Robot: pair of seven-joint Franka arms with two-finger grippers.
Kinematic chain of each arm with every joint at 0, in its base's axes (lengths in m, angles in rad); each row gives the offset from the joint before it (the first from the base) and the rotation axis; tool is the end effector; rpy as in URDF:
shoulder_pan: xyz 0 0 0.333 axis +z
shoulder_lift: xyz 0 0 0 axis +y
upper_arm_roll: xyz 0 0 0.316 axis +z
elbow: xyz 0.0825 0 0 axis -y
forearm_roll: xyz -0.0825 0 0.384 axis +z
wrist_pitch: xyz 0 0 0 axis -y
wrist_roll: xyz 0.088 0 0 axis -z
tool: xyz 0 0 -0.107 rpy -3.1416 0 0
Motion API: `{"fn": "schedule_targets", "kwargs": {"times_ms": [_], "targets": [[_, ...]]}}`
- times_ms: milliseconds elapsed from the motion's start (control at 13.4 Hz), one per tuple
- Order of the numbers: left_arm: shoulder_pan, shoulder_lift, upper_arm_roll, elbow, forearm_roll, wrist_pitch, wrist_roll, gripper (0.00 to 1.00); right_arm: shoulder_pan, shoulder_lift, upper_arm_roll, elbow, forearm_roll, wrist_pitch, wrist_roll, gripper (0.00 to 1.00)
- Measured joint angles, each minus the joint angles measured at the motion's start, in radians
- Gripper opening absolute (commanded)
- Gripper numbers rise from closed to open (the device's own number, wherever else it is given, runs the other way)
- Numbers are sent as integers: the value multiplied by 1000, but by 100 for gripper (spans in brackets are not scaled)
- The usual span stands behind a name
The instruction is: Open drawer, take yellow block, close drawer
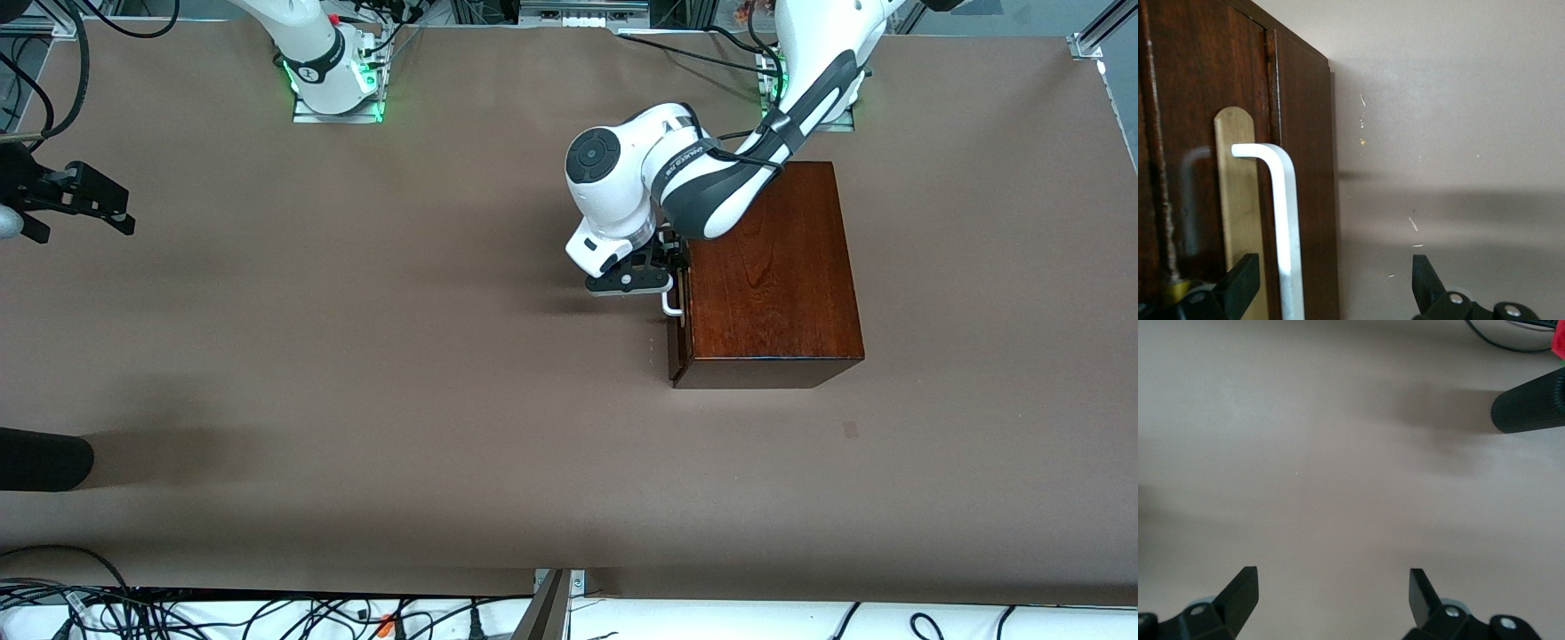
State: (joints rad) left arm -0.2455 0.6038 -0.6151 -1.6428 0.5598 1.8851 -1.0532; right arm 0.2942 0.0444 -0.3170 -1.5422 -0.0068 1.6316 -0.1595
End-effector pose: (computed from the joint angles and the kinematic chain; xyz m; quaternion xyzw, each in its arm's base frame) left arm 0.4895 -0.4364 0.2959 -0.9903 0.0013 -0.0029 0.1387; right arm 0.5737 -0.0096 0.6198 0.9973 0.0687 0.0226 0.0124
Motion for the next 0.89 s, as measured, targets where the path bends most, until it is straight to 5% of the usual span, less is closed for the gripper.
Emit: {"fn": "schedule_targets", "kwargs": {"times_ms": [893], "targets": [[-27,42,-2,23,27,19,-30,100,18,9,3,0,15,13,2,100]]}}
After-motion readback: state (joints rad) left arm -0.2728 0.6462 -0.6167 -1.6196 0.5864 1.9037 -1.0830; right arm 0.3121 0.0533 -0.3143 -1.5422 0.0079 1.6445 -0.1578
